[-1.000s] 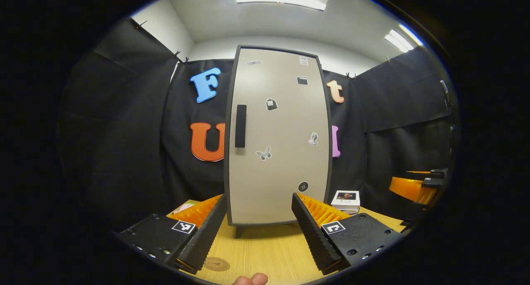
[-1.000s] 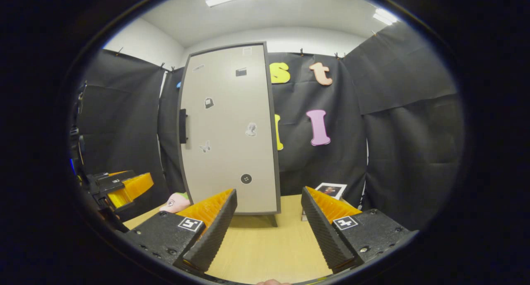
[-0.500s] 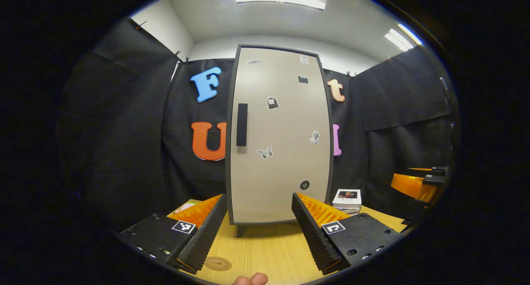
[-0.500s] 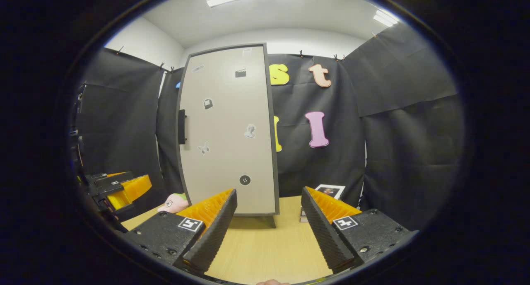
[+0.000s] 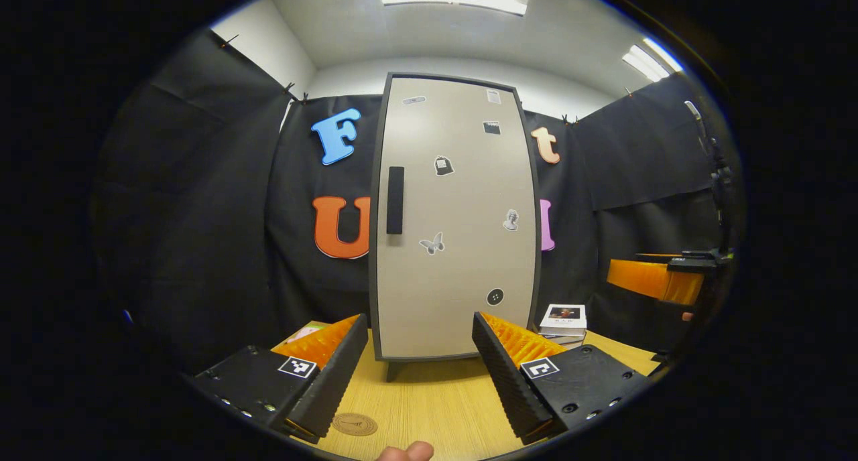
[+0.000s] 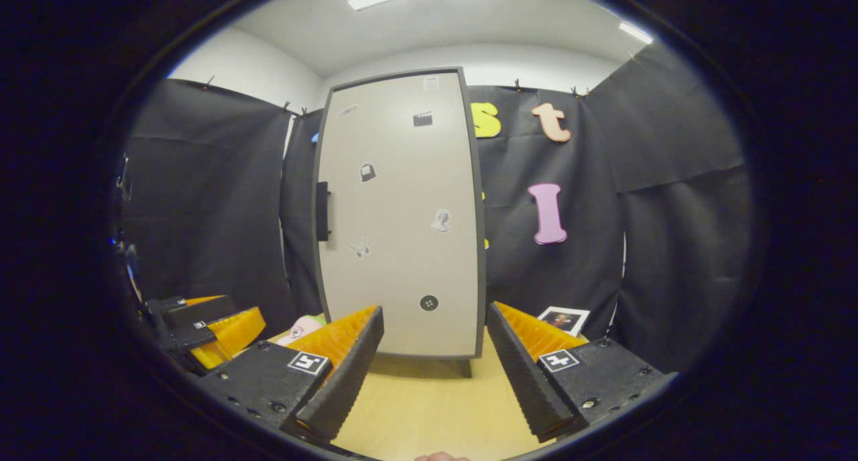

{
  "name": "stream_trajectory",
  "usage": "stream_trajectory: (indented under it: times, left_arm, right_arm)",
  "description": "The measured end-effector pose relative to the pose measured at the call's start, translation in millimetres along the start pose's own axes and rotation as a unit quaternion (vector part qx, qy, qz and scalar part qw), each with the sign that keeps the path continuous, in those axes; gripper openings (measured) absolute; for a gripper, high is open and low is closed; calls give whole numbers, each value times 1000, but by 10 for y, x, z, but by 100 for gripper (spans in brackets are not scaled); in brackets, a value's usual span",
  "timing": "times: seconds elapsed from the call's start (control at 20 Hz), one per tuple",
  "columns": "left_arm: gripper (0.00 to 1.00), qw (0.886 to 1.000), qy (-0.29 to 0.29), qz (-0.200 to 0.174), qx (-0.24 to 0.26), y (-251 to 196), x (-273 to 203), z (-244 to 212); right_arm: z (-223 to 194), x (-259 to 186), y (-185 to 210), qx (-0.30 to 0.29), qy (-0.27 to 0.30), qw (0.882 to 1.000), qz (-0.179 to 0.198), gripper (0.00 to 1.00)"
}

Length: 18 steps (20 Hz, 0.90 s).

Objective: Open the cabinet door with the right hand, grasp the bottle in the cabinet with the left hand and place it on the coaster, then close the cabinet door with the right hand.

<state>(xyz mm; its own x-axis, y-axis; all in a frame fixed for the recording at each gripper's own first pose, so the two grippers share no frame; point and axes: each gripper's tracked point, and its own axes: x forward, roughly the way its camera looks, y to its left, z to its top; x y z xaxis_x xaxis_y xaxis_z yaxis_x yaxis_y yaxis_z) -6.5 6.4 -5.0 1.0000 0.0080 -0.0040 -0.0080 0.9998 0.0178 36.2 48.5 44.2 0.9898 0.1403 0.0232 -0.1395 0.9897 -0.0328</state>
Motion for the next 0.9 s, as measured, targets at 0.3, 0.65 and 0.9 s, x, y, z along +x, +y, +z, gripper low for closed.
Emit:
stream_trajectory:
  times: [0.3, 0.65, 0.9]
  left_arm:
    - [95, 1000, 14, -3, -2, -37, -105, -96]
    - [95, 1000, 14, 8, 3, 55, -181, -107]
    - [94, 1000, 14, 21, 14, 180, -218, -109]
  right_arm:
    - [404, 466, 351, -37, -18, 998, 55, 99]
    - [678, 1127, 1090, -47, -11, 991, 128, 99]
    - [909, 1609, 1643, -65, -26, 983, 168, 99]
